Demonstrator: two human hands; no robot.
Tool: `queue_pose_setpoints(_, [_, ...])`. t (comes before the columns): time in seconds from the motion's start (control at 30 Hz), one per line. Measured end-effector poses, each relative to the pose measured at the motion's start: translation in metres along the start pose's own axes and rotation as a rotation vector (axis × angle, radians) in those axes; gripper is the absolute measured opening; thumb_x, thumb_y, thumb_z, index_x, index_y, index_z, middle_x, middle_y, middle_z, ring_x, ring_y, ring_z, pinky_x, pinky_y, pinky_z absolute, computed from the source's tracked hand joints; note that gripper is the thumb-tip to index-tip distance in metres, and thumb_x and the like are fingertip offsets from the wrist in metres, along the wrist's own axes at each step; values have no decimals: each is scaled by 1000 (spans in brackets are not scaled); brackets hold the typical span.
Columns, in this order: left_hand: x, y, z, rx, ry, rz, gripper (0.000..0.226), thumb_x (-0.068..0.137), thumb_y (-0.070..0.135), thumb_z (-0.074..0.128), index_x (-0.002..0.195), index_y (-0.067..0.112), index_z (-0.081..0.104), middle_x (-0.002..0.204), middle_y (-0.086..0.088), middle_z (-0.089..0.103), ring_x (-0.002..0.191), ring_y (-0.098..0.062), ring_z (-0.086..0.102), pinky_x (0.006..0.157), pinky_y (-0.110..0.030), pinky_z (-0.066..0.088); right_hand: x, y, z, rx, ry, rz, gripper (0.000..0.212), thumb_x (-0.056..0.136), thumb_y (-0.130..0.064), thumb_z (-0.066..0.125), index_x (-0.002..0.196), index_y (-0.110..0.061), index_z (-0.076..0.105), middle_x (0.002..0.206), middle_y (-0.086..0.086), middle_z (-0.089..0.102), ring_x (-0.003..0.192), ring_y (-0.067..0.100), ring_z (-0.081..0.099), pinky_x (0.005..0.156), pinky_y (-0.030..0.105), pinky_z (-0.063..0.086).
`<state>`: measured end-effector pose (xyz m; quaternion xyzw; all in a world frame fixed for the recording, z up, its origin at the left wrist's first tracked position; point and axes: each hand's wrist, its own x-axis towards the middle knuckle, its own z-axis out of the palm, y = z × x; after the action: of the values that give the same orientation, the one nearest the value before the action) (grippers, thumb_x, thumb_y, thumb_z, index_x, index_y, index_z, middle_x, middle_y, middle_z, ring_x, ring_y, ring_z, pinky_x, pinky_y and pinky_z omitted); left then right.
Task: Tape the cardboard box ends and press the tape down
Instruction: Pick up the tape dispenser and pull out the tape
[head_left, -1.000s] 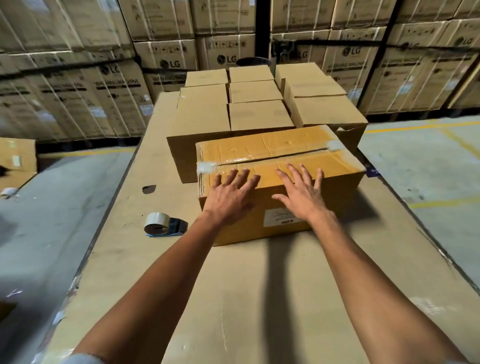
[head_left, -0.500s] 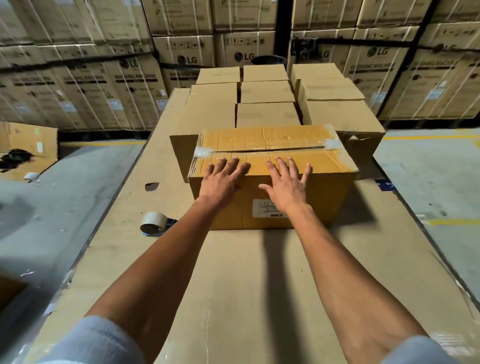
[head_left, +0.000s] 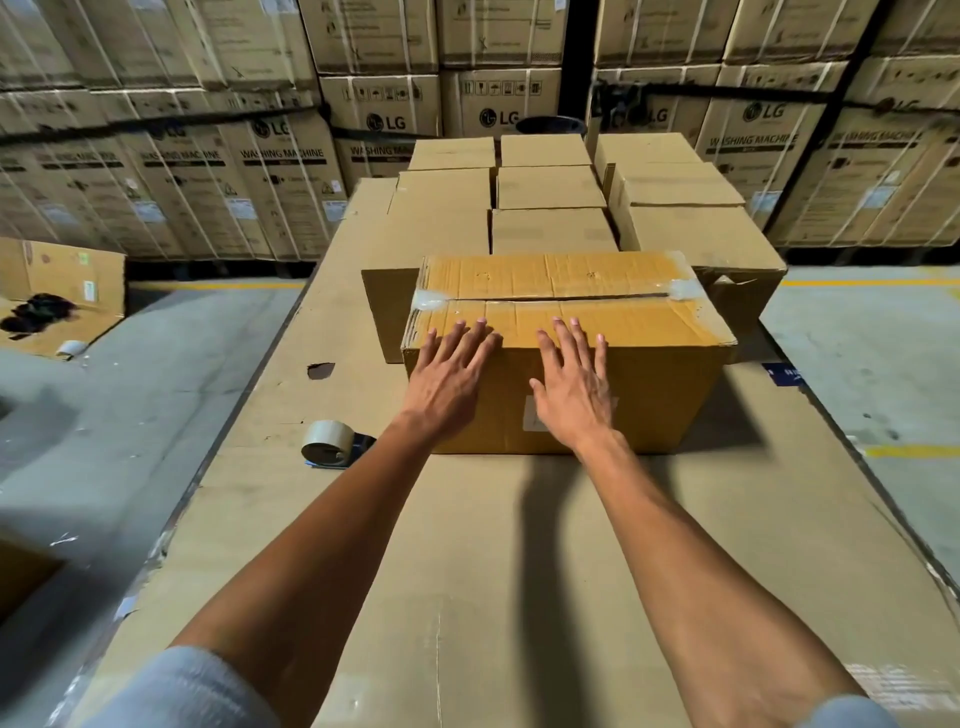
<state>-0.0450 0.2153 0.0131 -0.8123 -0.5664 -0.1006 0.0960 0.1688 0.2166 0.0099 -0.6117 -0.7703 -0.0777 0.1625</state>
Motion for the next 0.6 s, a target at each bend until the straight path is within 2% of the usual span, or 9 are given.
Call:
queue_pose_setpoints(0.1, [-28,-20,0,-33,47,-16,88,103,15,60,175,26,9,185,-5,4,171,-34,3,138,-60,7,-12,-33,14,31,74,-59,82,97,-26,66,167,-20,24,179,13,-1,165,33,-2,131,60,11])
queue_pose_setpoints(0.17, [-49,-39,1,-53,72,-32,85,101,15,61,174,24,18,184,-4,9,170,-33,9,136,-58,17,-19,-57,23,48,85,-83,84,92,-19,67,166,-20,27,178,14,2,165,35,0,131,59,14])
queue_pose_setpoints(0.23, [-69,-63,5,-56,71,-35,81,97,14,64,170,20,30,184,-4,11,169,-32,14,133,-55,25,-25,-83,32,69,95,-100,81,87,-14,69,161,-19,36,172,17,20,160,38,19,128,57,23])
queue_pose_setpoints(0.3, [-87,-85,11,-31,38,-22,75,95,12,63,166,17,37,185,-5,8,169,-33,17,130,-54,29,-30,-108,41,88,105,-86,72,85,-14,72,152,-18,46,157,16,39,141,36,39,117,52,40])
queue_pose_setpoints(0.4, [-108,-120,22,-71,-58,-68,76,98,11,62,168,18,34,184,-6,15,168,-31,20,132,-53,27,-31,-149,56,134,28,-92,59,90,-16,70,145,-17,49,145,13,48,126,32,49,104,49,52])
queue_pose_setpoints(0.5, [-128,-157,37,-105,-139,-140,72,103,14,58,170,19,32,180,-5,28,166,-28,29,133,-47,26,-29,-184,71,164,-83,-145,43,96,-21,63,138,-17,53,135,8,53,115,29,56,97,47,53])
queue_pose_setpoints(0.6, [-145,-194,53,-154,-196,-190,69,105,21,60,169,19,34,177,-5,35,162,-29,36,131,-46,31,-23,-215,92,222,-215,-86,33,101,-28,59,132,-17,58,132,5,54,115,28,57,97,46,51])
